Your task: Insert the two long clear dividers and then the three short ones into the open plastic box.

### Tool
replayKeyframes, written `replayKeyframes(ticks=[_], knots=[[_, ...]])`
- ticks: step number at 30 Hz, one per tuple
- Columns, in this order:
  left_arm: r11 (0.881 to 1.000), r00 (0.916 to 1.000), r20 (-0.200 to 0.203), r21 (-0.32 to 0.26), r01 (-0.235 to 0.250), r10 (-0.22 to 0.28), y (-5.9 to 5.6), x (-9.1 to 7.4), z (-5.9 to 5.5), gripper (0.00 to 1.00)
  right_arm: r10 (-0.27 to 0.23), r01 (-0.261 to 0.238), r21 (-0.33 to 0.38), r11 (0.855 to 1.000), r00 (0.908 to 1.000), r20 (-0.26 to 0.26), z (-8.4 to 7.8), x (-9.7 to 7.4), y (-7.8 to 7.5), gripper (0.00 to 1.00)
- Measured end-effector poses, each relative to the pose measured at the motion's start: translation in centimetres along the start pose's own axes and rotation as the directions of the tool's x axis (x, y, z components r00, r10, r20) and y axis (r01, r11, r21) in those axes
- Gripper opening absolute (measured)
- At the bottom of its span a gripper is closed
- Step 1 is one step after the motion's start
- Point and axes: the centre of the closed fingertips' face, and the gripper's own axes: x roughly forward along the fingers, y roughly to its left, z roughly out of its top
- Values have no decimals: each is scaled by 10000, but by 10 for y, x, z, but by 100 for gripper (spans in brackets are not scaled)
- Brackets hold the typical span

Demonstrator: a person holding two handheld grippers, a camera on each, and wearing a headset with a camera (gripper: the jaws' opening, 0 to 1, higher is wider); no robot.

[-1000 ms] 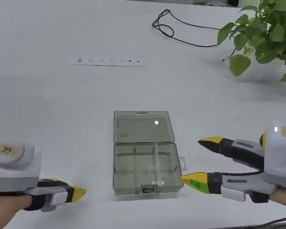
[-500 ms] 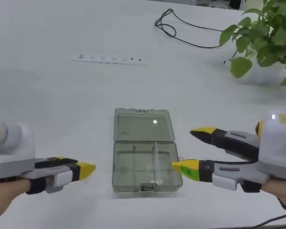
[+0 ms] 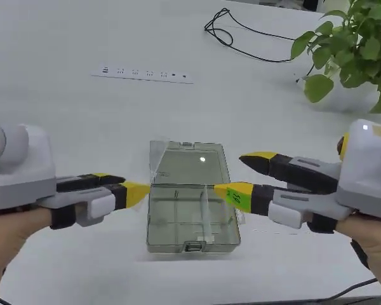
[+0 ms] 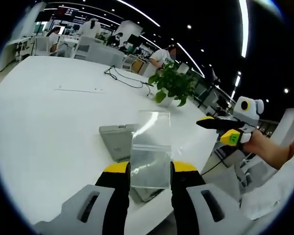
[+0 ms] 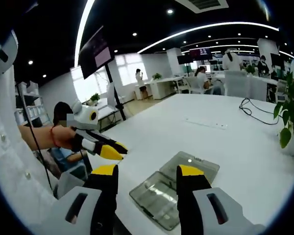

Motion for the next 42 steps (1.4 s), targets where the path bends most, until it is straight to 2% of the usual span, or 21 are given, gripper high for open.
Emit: replayKeyframes(ticks=[4,9,16,26,32,42], knots=[[9991,9994,255,342,241,-250,-9,2,8,31,-31,24,255,9997,9996,281,9,2,7,44],[9969,9967,585,586,528,-562,-19,4,19,31,-167,88,1265,9919,9980,613,14,5,11,36],[9909,9913,914,1038,855,-951,-31,4,31,31,-286,161,1596,9870,9967,763,18,9,12,33],[9837,9909,833,1546,924,-1061,-40,6,32,31,-274,92,2094,9778,9960,846,20,18,20,28],[9770,9908,776,1915,944,-1109,-46,7,34,31,-212,-20,2565,9665,9959,877,21,26,26,24],[9698,9905,694,2224,1003,-1183,-50,9,37,31,-214,-66,3085,9512,9960,873,22,39,28,17]])
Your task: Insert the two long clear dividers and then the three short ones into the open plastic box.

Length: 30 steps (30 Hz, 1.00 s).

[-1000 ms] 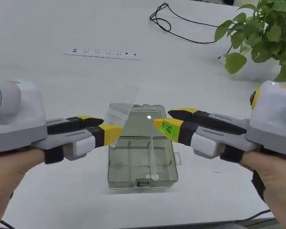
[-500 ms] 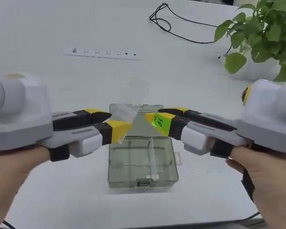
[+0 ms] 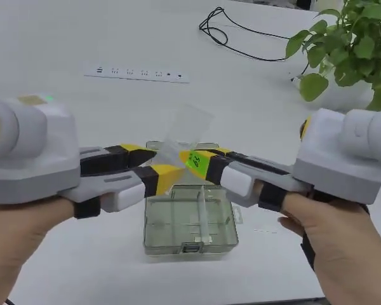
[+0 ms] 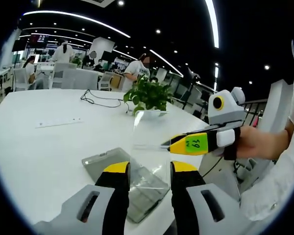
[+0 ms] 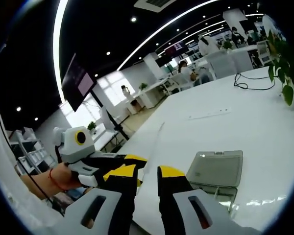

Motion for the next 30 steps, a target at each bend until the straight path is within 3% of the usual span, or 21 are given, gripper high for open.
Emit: replayKeyframes(ticks=[4,7,9,12,24,30], knots=[[10000,10000,-35,0,-39,39,2,2,-1,31,-55,56,377,9993,10000,-26,-2,3,0,9],[9997,9997,-72,5,-243,243,7,2,-3,17,-376,372,397,9985,9993,91,2,2,-4,7],[9989,9998,188,-453,-102,110,5,3,0,25,-392,386,574,9976,9992,101,2,2,-6,7],[9998,10000,-33,-172,-34,33,4,4,-5,24,-415,414,486,9980,9991,7,1,3,-8,7],[9996,9997,-90,-149,229,-231,-1,3,-6,31,-444,453,484,9978,9988,-200,1,6,-8,7],[9999,9998,-181,40,117,-116,7,-1,-10,38,-578,589,438,9973,9980,-260,3,5,-11,7]])
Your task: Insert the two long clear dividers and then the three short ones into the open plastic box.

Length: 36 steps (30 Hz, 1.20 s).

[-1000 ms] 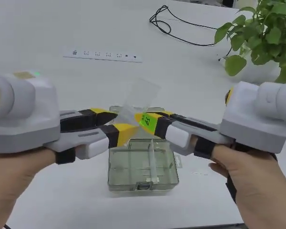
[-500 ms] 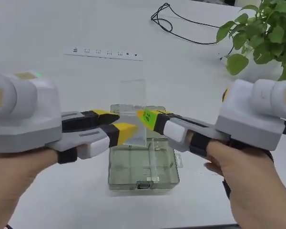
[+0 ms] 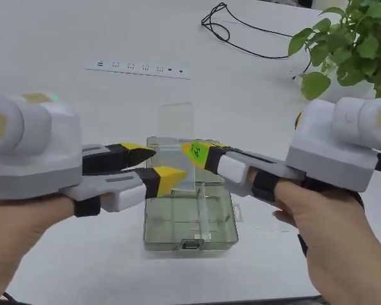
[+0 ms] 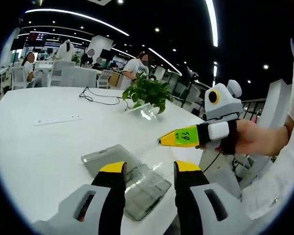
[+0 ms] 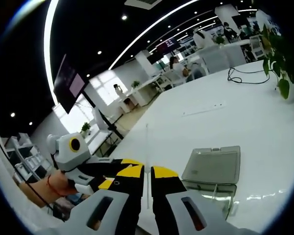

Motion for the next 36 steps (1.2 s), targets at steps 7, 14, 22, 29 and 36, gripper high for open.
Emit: replayKeyframes(ticks=[7,14,22,29,36], knots=[[9997,9998,-127,197,-148,151,10,-11,-6,43,-226,225,-89,9997,9997,-93,2,-3,-9,7],[9978,9991,-356,635,-185,208,13,-20,-15,50,-456,457,41,9989,9988,-174,2,-7,-13,7],[9942,9980,-564,1054,-209,270,15,-30,-26,60,-689,695,118,9975,9966,-446,-1,-9,-15,7],[9874,9960,-868,1579,-87,227,18,-39,-39,71,-1051,1049,-68,9945,9908,-849,-7,-7,-22,7],[9802,9944,-1051,1979,116,94,23,-45,-49,84,-1491,1461,-346,9887,9824,-1122,-10,-6,-26,7]])
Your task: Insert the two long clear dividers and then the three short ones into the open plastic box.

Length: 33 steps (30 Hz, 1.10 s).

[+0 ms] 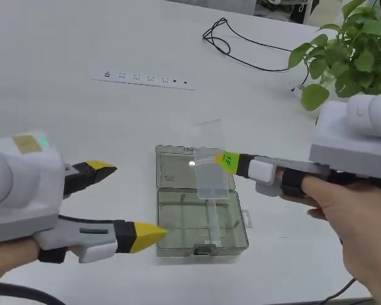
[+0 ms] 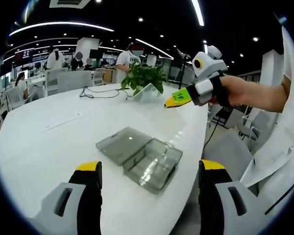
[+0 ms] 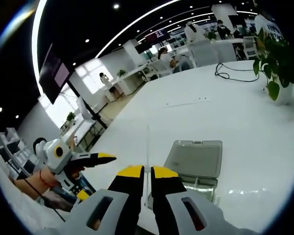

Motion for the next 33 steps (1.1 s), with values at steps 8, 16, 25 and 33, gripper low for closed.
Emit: replayKeyframes(ticks=[8,16,25,33], knots=[[9988,9990,-378,421,263,-247,2,0,-17,95,-632,625,-151,9979,9968,-485,-6,4,-6,7],[9957,9968,-599,727,575,-532,4,0,-27,100,-1399,1453,498,9881,9853,-980,-12,4,-22,7],[9944,9960,-519,730,763,-726,10,1,-31,100,-1719,2005,1178,9726,9611,-2164,-43,23,-26,7],[9924,9940,-615,784,953,-906,13,3,-38,100,-1916,2503,1609,9547,9308,-3113,-73,38,-37,7]])
